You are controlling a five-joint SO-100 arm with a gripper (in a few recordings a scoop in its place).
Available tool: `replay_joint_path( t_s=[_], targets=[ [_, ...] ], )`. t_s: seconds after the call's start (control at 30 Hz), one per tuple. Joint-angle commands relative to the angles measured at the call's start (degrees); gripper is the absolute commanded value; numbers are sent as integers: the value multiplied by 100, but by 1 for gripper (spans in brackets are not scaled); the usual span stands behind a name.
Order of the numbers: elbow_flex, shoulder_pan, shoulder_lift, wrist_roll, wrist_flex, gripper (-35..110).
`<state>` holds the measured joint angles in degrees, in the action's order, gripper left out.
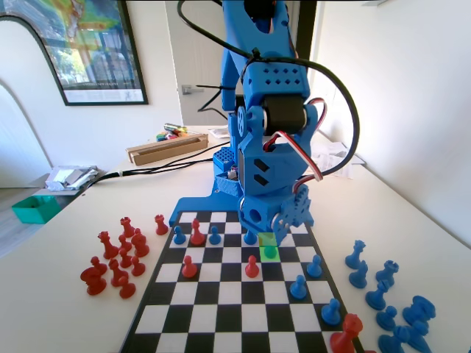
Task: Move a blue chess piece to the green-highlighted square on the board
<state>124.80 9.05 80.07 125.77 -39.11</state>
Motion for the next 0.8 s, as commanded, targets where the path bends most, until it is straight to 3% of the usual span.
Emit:
replay_joint_path(
  t_s=[0.0, 0.3, 0.57, 0.77],
  targets=[
    [-193, 53, 158, 88, -9, 10],
    [-527, 18, 272, 114, -589, 12],
    [-1424, -18, 914, -105, -2162, 12],
    [-2303, 26, 1740, -870, -3463, 10]
  ],
)
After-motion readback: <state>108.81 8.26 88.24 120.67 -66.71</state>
